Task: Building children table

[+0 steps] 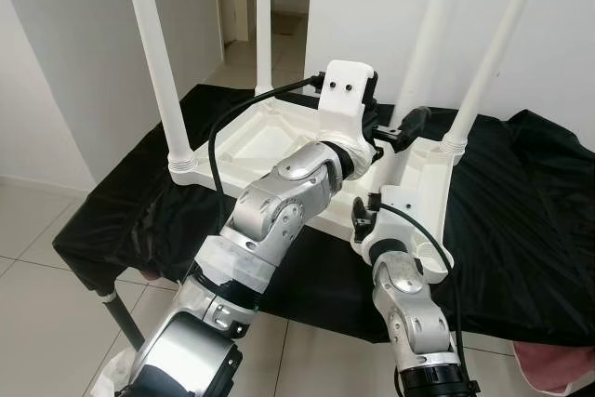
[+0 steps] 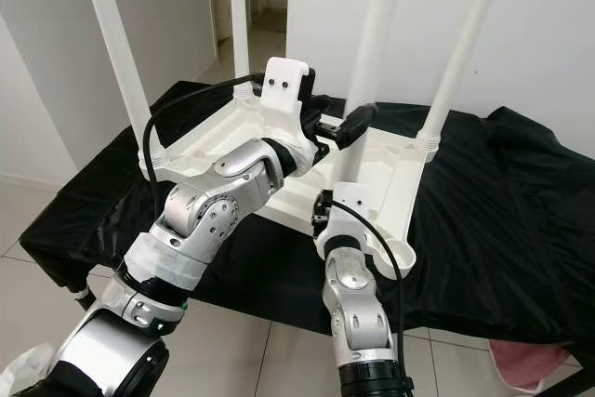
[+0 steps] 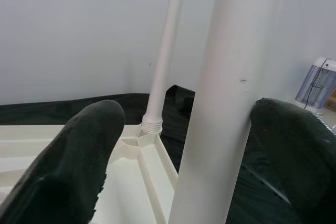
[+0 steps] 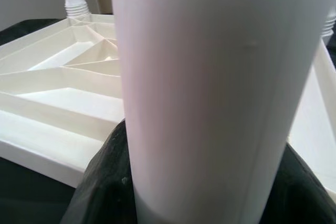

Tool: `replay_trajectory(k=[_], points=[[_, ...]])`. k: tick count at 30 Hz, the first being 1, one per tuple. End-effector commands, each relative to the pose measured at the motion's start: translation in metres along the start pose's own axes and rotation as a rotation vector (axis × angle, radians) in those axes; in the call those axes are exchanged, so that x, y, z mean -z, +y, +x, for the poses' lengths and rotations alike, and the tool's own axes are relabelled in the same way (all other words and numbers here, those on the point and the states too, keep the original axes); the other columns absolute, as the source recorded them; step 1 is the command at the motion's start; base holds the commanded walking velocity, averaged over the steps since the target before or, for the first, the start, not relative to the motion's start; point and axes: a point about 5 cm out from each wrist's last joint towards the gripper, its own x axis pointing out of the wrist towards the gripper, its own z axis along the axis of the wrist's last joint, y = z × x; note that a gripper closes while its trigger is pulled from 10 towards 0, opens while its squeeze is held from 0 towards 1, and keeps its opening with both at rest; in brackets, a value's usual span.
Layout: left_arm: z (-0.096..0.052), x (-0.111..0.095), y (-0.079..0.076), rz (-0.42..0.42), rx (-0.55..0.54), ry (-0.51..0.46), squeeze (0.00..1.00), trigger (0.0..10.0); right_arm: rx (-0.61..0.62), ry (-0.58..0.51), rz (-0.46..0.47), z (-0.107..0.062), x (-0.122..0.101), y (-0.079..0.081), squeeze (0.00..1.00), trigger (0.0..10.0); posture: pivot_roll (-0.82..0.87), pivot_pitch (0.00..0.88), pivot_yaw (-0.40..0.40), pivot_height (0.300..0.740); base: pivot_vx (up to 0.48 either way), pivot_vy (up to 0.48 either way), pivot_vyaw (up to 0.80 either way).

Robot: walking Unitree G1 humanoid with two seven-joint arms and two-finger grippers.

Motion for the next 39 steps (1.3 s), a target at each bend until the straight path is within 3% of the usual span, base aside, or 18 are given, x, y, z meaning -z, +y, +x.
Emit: replay_trajectory(k=[1,5,13,19,24,29,31,39], points=[[-0.002,-0.001,-0.006,0.002,0.083,-0.014,0.0,10.0,-0.001,-0.007,0.011,0.001,-0.004,0.002,0.0,10.0,-0.01,0.093,0.001,0.74,0.0,0.0,0.0],[-0.005,-0.006,-0.011,-0.012,0.117,-0.064,0.0,10.0,0.039,-0.015,0.017,0.004,-0.006,-0.007,0.0,10.0,-0.01,0.091,0.001,0.74,0.0,0.0,0.0],[-0.009,-0.001,-0.01,0.004,0.103,-0.057,0.0,10.0,0.077,-0.037,0.001,0.008,-0.011,-0.02,0.0,10.0,-0.01,0.091,0.001,0.74,0.0,0.0,0.0],[-0.023,0.01,-0.005,-0.029,0.07,-0.047,0.0,10.0,0.155,-0.078,-0.04,0.009,-0.015,-0.052,0.0,10.0,-0.01,0.102,0.003,0.74,0.0,0.0,0.0],[-0.027,0.016,-0.003,-0.024,0.062,-0.035,0.0,10.0,0.148,-0.088,-0.06,0.008,-0.015,-0.057,0.0,10.0,-0.01,0.107,0.002,0.74,0.0,0.0,0.0],[-0.034,0.033,0.0,-0.013,0.038,0.01,0.0,10.0,0.128,-0.116,-0.072,0.008,-0.016,-0.067,0.0,10.0,-0.01,0.111,0.004,0.74,0.0,0.0,0.0],[-0.044,0.055,0.001,0.013,0.032,0.075,0.0,10.0,0.128,-0.139,-0.097,0.008,-0.016,-0.079,0.0,10.0,-0.02,0.111,0.006,0.74,0.0,0.0,0.0],[-0.061,0.075,-0.002,0.034,0.052,0.15,0.0,10.0,0.134,-0.118,-0.16,0.004,-0.002,-0.099,0.0,10.0,-0.02,0.11,0.006,0.74,0.0,0.0,0.0]])
